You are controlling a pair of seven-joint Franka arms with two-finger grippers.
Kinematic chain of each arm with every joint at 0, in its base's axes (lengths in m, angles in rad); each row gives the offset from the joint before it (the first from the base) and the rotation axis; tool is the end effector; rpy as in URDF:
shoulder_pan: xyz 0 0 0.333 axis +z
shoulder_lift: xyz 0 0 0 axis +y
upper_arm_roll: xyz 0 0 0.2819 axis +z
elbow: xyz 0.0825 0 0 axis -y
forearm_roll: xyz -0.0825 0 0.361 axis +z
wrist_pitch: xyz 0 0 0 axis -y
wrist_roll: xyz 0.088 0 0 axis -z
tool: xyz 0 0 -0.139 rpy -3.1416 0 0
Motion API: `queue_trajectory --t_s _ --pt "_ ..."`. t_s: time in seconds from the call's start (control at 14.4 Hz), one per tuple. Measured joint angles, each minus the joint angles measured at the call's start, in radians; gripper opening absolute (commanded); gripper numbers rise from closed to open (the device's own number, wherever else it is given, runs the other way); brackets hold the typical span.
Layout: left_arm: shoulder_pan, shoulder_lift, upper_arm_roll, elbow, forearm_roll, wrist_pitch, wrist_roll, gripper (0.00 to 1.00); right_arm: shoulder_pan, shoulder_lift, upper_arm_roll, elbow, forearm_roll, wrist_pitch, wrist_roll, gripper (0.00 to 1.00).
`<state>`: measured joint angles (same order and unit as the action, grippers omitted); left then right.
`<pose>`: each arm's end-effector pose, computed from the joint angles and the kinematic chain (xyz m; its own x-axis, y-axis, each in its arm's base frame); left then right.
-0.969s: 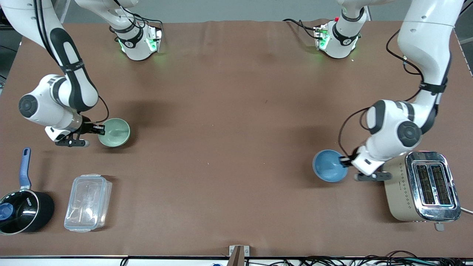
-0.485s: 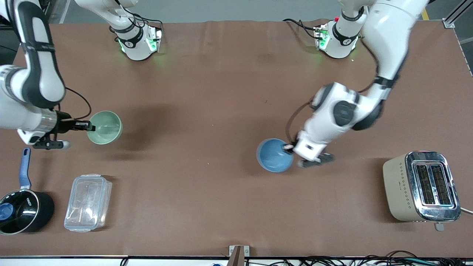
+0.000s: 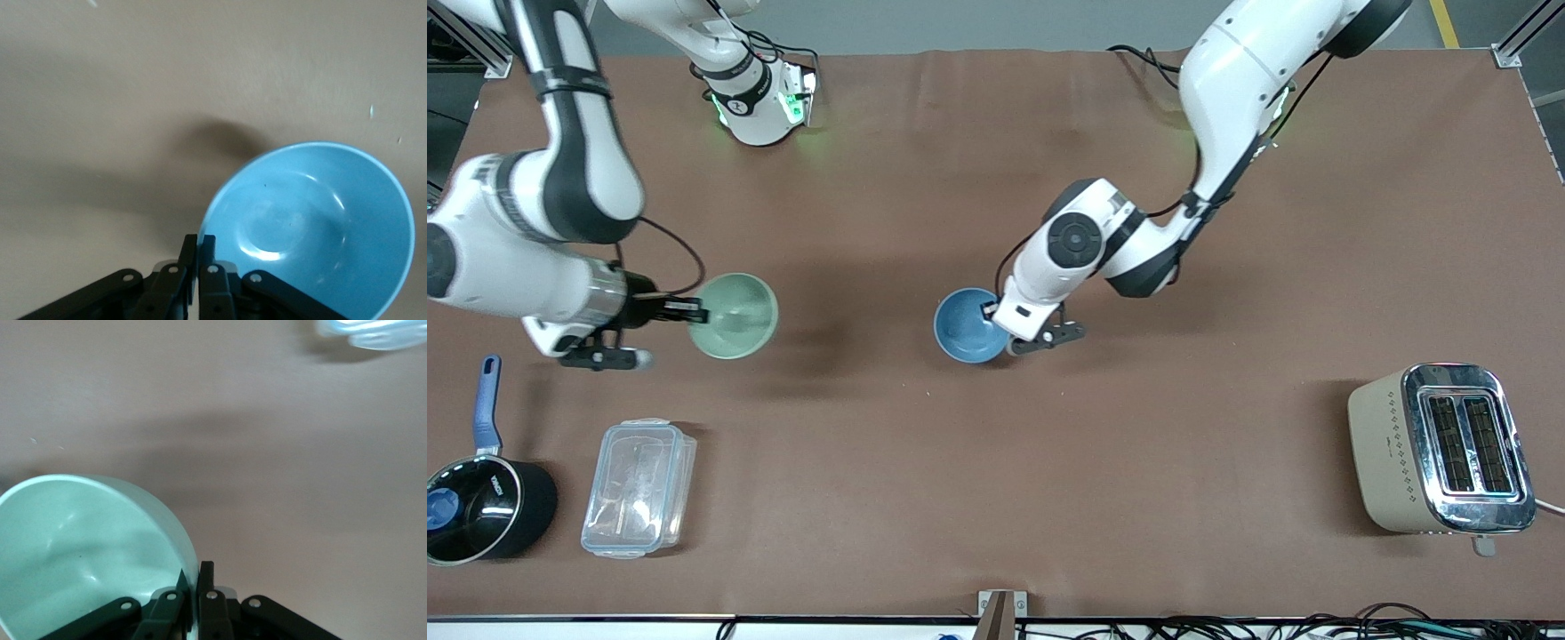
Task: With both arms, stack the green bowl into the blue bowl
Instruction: 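Carry the blue bowl and green bowl toward each other at table center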
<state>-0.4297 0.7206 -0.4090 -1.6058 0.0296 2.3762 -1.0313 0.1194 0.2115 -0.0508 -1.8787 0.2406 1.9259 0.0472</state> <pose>0.4680 -0.4786 0.2012 0.9537 0.2558 -0.1581 0.2850 -0.9365 0.2045 0.5567 0.0627 0.3346 0.9817 -0.0623 -0.1802 -0.0965 -0.9774 -0.1882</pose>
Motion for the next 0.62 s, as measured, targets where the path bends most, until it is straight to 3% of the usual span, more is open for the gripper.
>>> queue_trajectory --t_s 0.21,0.28,0.35,0.42,0.62 --pt "-0.05 0.028 0.026 0.011 0.03 0.0 -0.003 0.06 0.006 0.038 0.065 -0.004 0.01 0.073 0.057 0.0" --pt "-0.062 0.037 0.031 0.014 0.037 0.0 -0.006 0.15 0.007 0.055 0.083 -0.005 0.01 0.094 0.073 0.0" --pt "-0.071 0.046 0.036 0.021 0.039 0.0 -0.008 0.45 0.008 0.071 0.097 -0.006 0.01 0.11 0.089 0.0" --pt "-0.074 0.051 0.038 0.028 0.04 0.0 -0.008 0.97 0.008 0.082 0.107 -0.006 0.01 0.12 0.101 0.0" --pt "-0.073 0.051 0.049 0.054 0.083 0.0 -0.008 1.0 0.01 0.092 0.121 -0.007 0.011 0.128 0.115 0.0"
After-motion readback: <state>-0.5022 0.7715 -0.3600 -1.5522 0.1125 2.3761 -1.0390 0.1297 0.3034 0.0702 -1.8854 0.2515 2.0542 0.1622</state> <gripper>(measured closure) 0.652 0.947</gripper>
